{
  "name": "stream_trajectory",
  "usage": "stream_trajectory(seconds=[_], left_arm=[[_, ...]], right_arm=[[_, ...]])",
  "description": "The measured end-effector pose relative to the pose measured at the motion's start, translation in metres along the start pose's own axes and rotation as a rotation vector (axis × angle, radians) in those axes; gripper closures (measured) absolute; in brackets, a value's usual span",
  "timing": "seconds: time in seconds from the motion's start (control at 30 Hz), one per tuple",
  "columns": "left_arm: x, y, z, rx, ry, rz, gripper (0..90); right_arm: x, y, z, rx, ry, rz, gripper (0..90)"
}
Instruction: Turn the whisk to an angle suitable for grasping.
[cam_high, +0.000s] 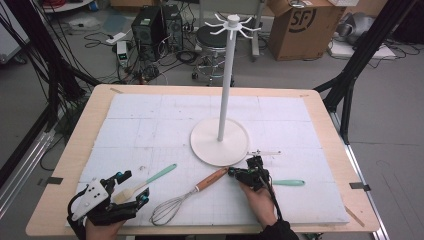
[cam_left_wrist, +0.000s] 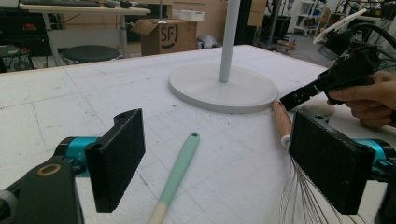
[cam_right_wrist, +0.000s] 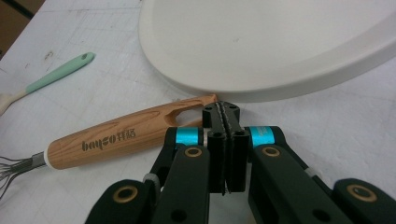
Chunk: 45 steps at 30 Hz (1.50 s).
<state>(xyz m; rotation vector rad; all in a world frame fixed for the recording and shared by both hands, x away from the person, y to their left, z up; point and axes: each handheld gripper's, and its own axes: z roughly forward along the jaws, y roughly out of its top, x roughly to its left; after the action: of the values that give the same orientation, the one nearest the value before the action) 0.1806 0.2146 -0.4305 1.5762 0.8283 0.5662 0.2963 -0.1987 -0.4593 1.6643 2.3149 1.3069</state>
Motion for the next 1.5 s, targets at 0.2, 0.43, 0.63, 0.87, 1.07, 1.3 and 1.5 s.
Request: stream_trajectory(seconds=[0.2, 0.43, 0.63, 0.87, 1.07, 1.3, 1.5], left_arm=[[0.000, 0.000, 0.000, 0.004, -0.002, -0.001, 19.1], [0.000, 0.000, 0.000, 0.001, -0.002, -0.002, 19.2], [0.001, 0.000, -0.001, -0.002, 0.003, -0.005, 19.2], [0.001, 0.000, -0.001, 0.001, 0.001, -0.001, 19.2], [0.001, 0.000, 0.000, 0.002, 0.001, -0.002, 19.2], [0.002, -0.001, 0.000, 0.007, 0.009, 0.003, 19.2], [0.001, -0.001, 0.002, 0.014, 0.008, 0.009, 19.2]], right_arm=[[0.001, 0.000, 0.002, -0.001, 0.005, -0.006, 90.0], [0.003, 0.001, 0.003, 0.000, 0.007, -0.011, 90.0], [0.002, 0.000, 0.000, -0.019, -0.002, -0.018, 75.4], [-0.009, -0.006, -0.016, -0.068, -0.007, -0.012, 48.7], [-0.007, -0.013, -0.033, -0.110, -0.049, -0.067, 29.8], [-0.013, -0.024, -0.059, -0.176, -0.043, -0.113, 20.3], [-0.023, -0.037, -0.087, -0.232, -0.068, -0.114, 20.5]])
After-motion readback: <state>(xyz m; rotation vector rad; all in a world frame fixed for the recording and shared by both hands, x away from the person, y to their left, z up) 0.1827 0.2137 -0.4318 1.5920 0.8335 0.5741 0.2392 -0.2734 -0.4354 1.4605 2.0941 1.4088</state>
